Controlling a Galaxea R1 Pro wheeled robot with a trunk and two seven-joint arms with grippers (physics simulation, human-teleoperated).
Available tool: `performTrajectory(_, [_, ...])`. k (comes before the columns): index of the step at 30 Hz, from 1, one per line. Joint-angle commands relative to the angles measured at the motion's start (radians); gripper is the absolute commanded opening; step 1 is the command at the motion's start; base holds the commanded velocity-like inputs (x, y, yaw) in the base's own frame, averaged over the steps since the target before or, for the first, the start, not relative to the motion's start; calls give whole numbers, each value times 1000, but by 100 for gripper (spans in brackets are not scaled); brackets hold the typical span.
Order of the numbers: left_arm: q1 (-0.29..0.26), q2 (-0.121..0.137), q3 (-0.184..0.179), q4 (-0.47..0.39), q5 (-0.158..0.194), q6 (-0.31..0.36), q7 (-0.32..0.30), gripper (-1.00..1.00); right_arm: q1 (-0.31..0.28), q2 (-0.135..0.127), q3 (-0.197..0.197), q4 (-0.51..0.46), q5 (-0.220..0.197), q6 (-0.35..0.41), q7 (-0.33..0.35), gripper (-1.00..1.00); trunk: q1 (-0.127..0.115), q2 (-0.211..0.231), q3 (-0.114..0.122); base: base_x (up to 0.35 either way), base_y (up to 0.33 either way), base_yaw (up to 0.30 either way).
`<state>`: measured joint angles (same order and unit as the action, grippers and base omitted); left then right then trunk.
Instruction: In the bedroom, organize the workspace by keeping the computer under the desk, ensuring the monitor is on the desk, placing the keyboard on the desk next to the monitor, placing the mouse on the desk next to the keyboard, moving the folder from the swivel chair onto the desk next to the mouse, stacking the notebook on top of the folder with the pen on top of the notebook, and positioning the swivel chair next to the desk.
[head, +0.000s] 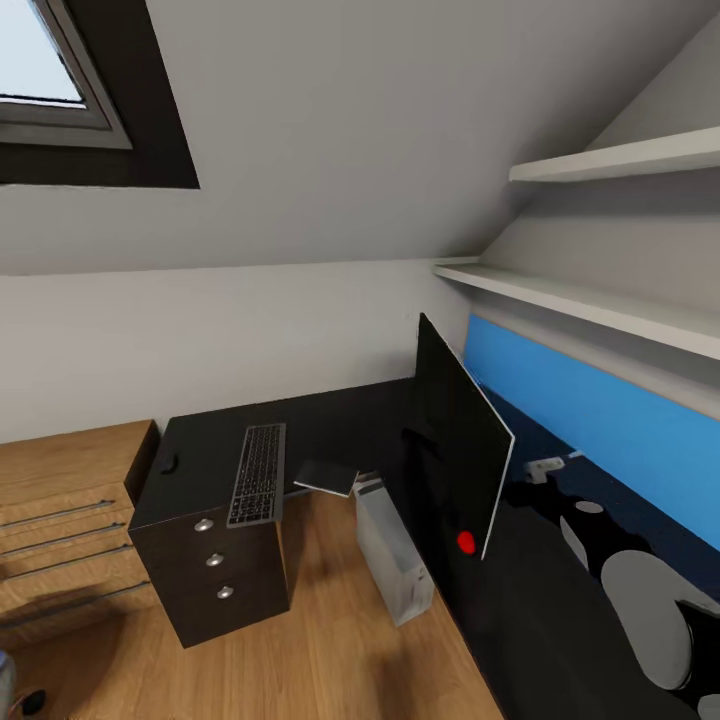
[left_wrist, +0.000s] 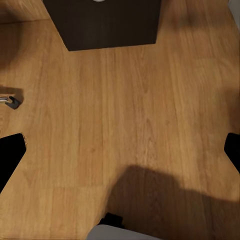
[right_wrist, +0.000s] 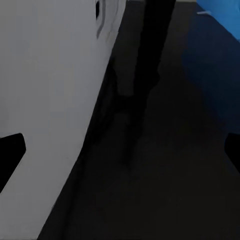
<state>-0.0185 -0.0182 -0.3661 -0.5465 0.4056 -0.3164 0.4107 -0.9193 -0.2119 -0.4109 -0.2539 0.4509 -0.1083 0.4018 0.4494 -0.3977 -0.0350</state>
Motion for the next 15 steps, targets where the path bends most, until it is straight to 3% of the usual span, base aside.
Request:
performTrajectory(1, [-1,1,-8,0,10,-6,7,100,-1,5,-9,1,10,-5,-2,100,1,-2,-2,0,0,226])
performTrajectory(5, [-1,1,-8,0,10,-6,7,100,-1,35,-9,11,11,-7,-64,100,1,-2,-2,0,0,255])
performTrajectory(11, [-1,0,-8,0,10,-6,7,100,-1,45,-9,12,5,-16,-73,100,1,-2,-2,0,0,276])
performTrajectory(15, [-1,0,-8,0,10,-6,7,100,-1,50,-9,12,-33,-24,-85,100,1,-2,-4,0,0,278])
